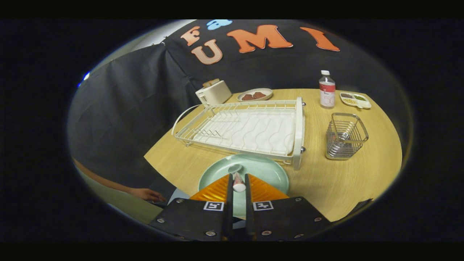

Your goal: Take the plate from the dish rack, then take the spoon from the basket and place it into the plate.

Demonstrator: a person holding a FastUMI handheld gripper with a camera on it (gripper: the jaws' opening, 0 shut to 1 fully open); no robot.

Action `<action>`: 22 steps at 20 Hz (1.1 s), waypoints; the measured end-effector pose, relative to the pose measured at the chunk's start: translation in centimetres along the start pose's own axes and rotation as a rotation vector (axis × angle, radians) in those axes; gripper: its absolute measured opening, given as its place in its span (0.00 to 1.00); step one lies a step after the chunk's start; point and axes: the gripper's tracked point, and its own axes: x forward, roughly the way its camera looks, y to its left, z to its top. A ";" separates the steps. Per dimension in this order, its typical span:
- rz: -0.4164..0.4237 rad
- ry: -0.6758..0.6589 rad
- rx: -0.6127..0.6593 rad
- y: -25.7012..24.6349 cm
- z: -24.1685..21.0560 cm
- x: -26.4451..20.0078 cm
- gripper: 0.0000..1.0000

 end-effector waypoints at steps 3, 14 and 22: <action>-0.022 0.026 0.034 -0.8 -1.6 0.1 0.18; -0.117 -0.023 0.076 -3.4 -0.7 -1.3 0.41; -0.245 -0.314 0.033 -6.2 10.3 -7.4 0.78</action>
